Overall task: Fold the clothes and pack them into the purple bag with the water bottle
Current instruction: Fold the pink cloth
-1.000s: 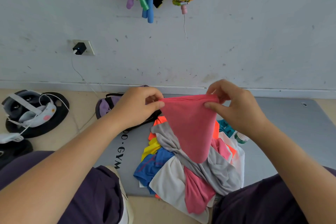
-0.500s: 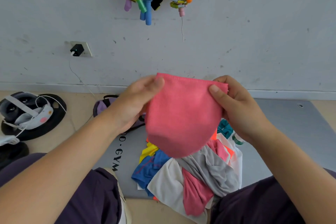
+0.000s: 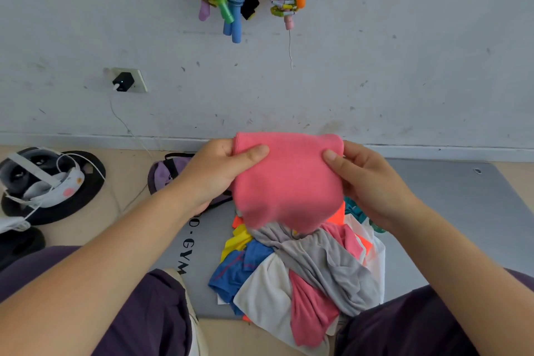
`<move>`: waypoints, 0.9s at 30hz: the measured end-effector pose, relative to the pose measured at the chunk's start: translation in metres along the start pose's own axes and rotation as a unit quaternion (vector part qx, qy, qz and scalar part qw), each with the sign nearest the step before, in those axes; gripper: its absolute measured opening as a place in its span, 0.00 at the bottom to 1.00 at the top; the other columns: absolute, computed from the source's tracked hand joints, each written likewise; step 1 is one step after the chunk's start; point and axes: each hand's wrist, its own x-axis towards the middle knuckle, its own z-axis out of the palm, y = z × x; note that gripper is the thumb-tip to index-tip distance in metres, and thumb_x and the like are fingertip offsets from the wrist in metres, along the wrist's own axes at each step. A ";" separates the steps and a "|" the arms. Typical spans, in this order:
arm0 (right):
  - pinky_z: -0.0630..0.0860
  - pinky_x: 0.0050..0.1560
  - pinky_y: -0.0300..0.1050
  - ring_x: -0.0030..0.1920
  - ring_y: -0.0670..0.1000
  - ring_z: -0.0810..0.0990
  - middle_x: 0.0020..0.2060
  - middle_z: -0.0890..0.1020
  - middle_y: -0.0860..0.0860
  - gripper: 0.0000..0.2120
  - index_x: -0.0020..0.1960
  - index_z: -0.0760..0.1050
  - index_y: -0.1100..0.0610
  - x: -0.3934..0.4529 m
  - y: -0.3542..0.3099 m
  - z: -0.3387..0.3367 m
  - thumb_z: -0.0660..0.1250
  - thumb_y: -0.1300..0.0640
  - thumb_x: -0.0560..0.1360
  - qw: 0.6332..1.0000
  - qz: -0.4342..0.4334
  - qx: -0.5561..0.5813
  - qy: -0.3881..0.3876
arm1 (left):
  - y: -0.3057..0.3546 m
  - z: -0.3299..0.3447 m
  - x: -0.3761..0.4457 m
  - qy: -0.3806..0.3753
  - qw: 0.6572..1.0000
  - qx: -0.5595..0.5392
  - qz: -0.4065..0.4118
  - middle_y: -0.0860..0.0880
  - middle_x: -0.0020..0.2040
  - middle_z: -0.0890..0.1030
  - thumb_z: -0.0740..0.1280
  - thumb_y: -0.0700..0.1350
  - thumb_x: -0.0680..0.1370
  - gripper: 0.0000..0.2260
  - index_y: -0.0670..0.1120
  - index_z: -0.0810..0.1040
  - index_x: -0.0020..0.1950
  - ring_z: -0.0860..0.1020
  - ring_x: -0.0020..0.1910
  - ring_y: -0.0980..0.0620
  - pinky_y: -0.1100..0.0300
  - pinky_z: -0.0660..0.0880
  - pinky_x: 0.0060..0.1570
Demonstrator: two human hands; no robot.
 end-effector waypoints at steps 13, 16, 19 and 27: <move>0.70 0.32 0.43 0.31 0.52 0.68 0.29 0.71 0.57 0.08 0.54 0.73 0.51 -0.001 -0.003 -0.003 0.69 0.55 0.76 0.993 -0.063 -0.038 0.098 | -0.001 0.002 0.000 0.076 0.996 -0.011 0.040 0.49 0.36 0.83 0.70 0.48 0.77 0.09 0.58 0.78 0.56 0.81 0.36 0.54 0.60 0.77 0.34; 0.76 0.37 0.42 0.34 0.51 0.73 0.31 0.76 0.57 0.08 0.53 0.80 0.51 -0.002 -0.006 -0.005 0.71 0.54 0.74 0.995 -0.065 -0.045 0.065 | 0.003 0.000 -0.002 0.040 0.998 -0.012 0.045 0.52 0.40 0.85 0.73 0.48 0.73 0.07 0.56 0.84 0.50 0.82 0.39 0.56 0.59 0.80 0.38; 0.79 0.43 0.37 0.39 0.49 0.83 0.37 0.85 0.54 0.13 0.56 0.80 0.56 -0.001 -0.008 -0.010 0.72 0.62 0.72 0.998 -0.052 -0.038 0.028 | 0.002 -0.003 -0.001 -0.003 0.998 0.019 0.057 0.49 0.45 0.86 0.76 0.40 0.70 0.14 0.53 0.83 0.53 0.84 0.44 0.54 0.62 0.80 0.43; 0.69 0.35 0.22 0.31 0.33 0.79 0.31 0.83 0.36 0.12 0.53 0.80 0.54 0.001 -0.003 -0.007 0.73 0.65 0.72 0.964 -0.082 -0.241 0.072 | -0.008 -0.001 0.005 0.056 0.985 0.156 0.055 0.50 0.46 0.86 0.74 0.36 0.73 0.16 0.46 0.81 0.60 0.84 0.45 0.56 0.63 0.79 0.49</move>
